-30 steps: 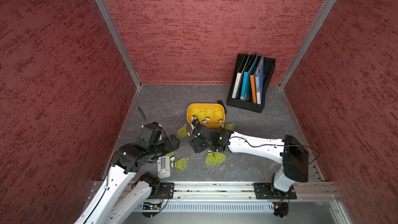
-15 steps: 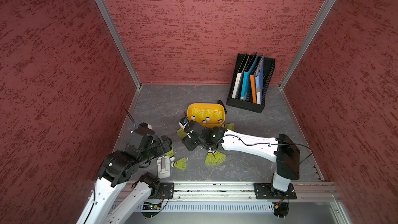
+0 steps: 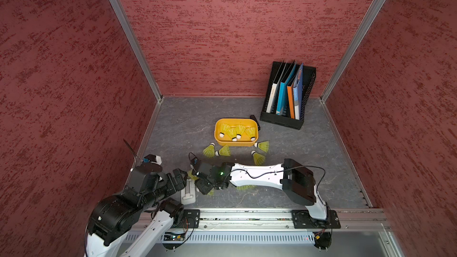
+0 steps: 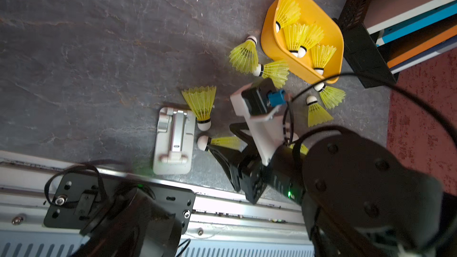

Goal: Put the shuttlecocks into the storage box
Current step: Pick up the shuttlecock at the center of the board.

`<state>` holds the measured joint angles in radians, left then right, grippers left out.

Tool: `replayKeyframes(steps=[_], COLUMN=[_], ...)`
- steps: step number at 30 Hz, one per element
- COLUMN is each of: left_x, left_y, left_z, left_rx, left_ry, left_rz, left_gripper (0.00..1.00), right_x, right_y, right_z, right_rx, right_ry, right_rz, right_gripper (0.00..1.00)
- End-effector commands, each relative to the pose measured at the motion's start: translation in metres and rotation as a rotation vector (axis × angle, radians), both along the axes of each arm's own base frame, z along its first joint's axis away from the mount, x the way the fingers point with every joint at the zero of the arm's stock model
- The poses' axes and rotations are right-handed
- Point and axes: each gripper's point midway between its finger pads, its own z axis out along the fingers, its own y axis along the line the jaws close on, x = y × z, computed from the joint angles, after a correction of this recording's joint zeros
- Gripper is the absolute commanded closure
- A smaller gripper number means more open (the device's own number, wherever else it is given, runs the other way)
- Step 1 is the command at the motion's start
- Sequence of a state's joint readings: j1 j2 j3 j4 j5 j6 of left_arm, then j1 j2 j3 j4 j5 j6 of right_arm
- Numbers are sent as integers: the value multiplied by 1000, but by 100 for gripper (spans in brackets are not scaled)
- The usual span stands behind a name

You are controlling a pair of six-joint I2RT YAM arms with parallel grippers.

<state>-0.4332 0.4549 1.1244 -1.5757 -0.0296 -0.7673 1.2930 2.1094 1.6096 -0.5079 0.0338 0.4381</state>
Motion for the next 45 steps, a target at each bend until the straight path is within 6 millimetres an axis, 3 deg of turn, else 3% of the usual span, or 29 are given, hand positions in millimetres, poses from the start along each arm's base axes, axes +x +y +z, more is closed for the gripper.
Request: replayKeyframes(steps=[1,6,16,34,45], left_x=[-35,-51,-47,-45,-43], left_y=[1,3,0,1,1], left_z=[-14,-24,-39,-35,-33], left_rx=[-36,-61,-47,-42,-39], left_ry=[113,156,234,212,205], left_rz=[-19,-15,-1,1,-3], left_gripper=[0,0,0,0,0], right_x=[8,13,9,25,28], right_y=[11,17,16,31,25], right_z=[8,2,-13,-31,-39], right_rx=[31,15,-29,-36,-61], right_ry=[8,17,54,89,106], right_rz=[-46,-63,-55,-83,-95], right_gripper=[42,45,51,59,66])
